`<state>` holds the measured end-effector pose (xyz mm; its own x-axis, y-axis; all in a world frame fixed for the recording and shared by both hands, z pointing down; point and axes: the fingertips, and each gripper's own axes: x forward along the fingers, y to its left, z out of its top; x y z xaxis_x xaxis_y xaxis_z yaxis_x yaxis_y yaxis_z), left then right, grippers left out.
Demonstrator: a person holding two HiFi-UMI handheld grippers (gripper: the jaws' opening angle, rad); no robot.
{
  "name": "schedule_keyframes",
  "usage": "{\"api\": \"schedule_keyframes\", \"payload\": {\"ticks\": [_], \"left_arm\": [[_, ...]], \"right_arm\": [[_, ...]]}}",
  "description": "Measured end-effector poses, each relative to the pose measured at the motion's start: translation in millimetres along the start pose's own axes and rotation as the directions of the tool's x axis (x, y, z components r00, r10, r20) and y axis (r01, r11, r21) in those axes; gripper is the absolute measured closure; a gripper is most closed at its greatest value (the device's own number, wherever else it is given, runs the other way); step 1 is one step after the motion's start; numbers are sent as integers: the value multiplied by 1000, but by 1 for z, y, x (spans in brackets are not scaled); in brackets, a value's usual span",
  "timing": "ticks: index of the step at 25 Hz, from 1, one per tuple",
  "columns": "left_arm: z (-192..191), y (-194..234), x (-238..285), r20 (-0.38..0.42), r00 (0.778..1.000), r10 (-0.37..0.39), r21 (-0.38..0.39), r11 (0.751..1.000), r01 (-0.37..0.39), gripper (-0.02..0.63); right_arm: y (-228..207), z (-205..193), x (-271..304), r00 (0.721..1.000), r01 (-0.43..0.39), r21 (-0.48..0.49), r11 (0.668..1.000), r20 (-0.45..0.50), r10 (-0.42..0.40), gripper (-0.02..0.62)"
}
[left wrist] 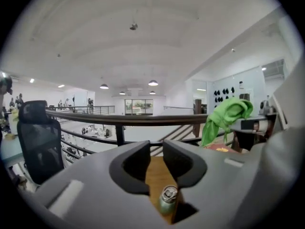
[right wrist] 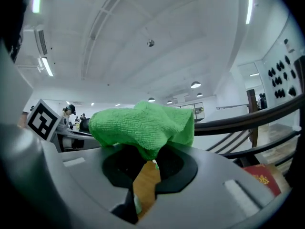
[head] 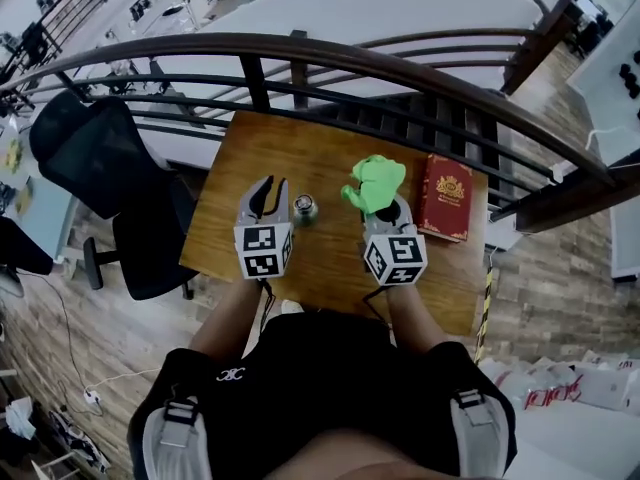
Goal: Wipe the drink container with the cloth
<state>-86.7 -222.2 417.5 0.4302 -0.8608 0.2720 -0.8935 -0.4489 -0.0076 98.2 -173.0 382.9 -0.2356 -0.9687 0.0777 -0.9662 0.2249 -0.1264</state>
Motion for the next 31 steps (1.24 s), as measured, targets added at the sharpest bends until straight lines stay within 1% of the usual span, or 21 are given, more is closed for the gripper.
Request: {"api": "schedule_keyframes", "payload": {"ticks": [1,3,5,7,9,18,22,27,31], "left_arm": [[7,8,-9,15,1000,21,-5,1000,-21,479],[20,22,-27,48,997,57,-18,998,-56,491],[31,36,-43,78,992,95,-29,995,-93,523],[37,50,-56,95,987,126,-46,991,-122,548],[40,60,-63,100,985,142,-64,989,-136,552],[39,79,-68,97,982,162,-83,985,-154,552],[38,79,-68,91,984,156,-72,986,-150,552],[35,77,-68,82,984,157,-63,986,-152,552],[28,73,-69,69,984,162,-57,986,-159,552]], "right_arm": [[4,6,2,1000,-5,-8,1000,13,5,541],[12,19,5,999,-15,-27,1000,41,16,541],[18,29,8,998,-20,-45,999,62,23,541],[22,36,12,997,-19,-53,998,71,23,541],[26,40,16,997,-19,-55,998,78,24,541],[43,44,20,995,-41,-70,997,88,47,541],[41,42,18,996,-23,-78,997,84,29,541],[36,41,17,996,22,-85,996,83,-14,541],[35,39,17,996,36,-94,995,82,-28,541]]}}
